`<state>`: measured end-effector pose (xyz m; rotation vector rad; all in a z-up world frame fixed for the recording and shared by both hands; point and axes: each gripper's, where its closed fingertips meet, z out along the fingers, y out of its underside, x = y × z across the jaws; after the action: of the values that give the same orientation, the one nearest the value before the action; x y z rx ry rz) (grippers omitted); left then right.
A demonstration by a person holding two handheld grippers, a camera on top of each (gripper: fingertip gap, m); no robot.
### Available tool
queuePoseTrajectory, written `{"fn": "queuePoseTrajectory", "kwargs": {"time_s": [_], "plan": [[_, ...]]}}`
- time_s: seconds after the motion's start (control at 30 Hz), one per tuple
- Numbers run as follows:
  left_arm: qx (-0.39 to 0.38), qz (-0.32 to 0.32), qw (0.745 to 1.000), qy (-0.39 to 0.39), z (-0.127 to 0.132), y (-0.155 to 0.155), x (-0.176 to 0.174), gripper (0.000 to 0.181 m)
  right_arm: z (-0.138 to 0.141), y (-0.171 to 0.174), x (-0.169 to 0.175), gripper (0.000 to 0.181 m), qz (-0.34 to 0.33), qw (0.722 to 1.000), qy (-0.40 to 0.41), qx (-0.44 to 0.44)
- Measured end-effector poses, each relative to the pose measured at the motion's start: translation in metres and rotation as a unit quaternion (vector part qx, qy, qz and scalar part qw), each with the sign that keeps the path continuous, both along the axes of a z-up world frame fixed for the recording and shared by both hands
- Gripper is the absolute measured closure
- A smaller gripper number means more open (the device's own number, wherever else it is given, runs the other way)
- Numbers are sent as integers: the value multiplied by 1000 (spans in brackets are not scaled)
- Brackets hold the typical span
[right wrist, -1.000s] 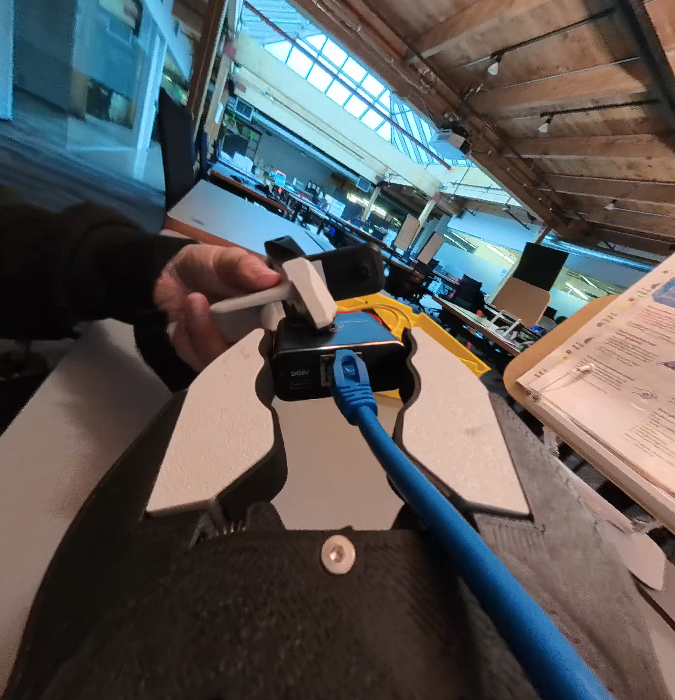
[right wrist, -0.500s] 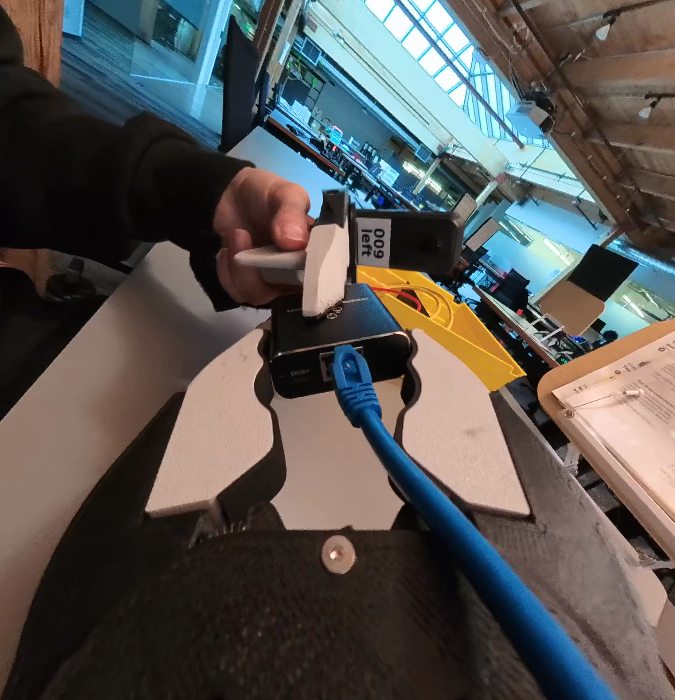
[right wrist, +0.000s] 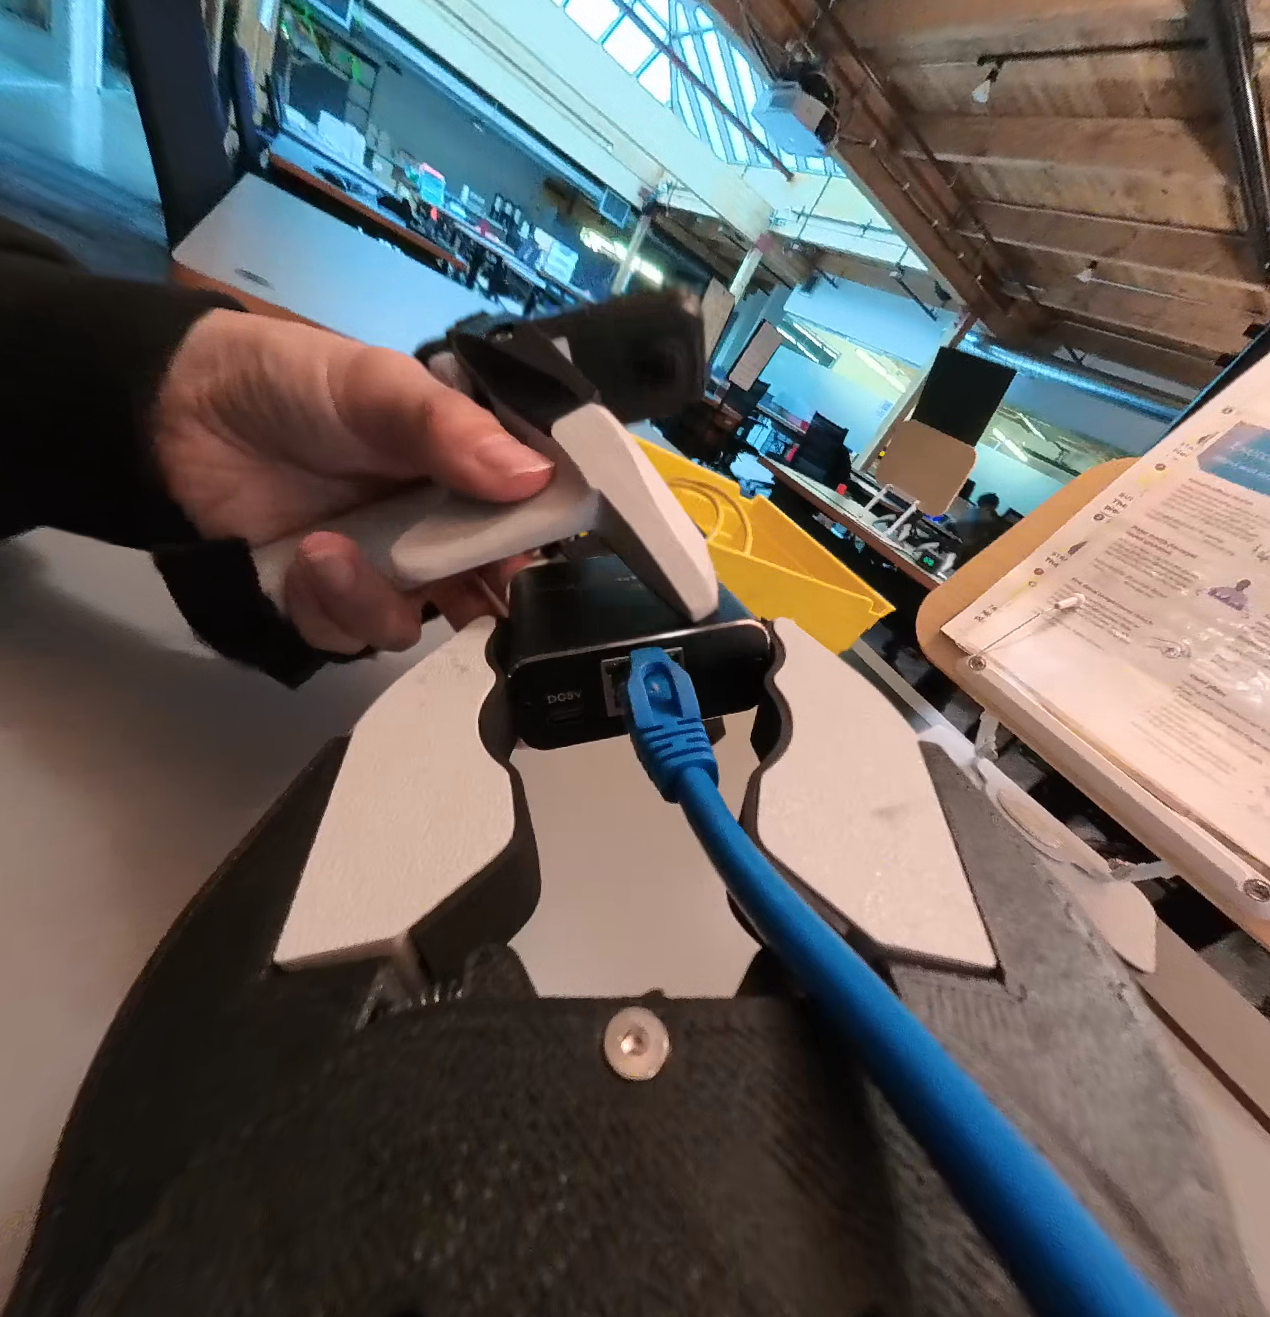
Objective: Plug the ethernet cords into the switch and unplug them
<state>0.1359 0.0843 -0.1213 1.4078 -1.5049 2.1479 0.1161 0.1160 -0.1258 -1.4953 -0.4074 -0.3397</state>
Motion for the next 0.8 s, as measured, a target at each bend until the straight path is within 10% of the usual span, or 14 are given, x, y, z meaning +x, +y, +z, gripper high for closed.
{"fn": "queuePoseTrajectory", "kwargs": {"time_s": [0.6, 0.8], "plan": [[-38, -208, 976, 45, -3, -16, -42, 155, -1, -20, -22, 88, 87, 990, -99, -48], [-16, -192, 980, 51, -6, -13, -40, 155, 3, -17, -26, 118, 95, 992, -81, -19]]}}
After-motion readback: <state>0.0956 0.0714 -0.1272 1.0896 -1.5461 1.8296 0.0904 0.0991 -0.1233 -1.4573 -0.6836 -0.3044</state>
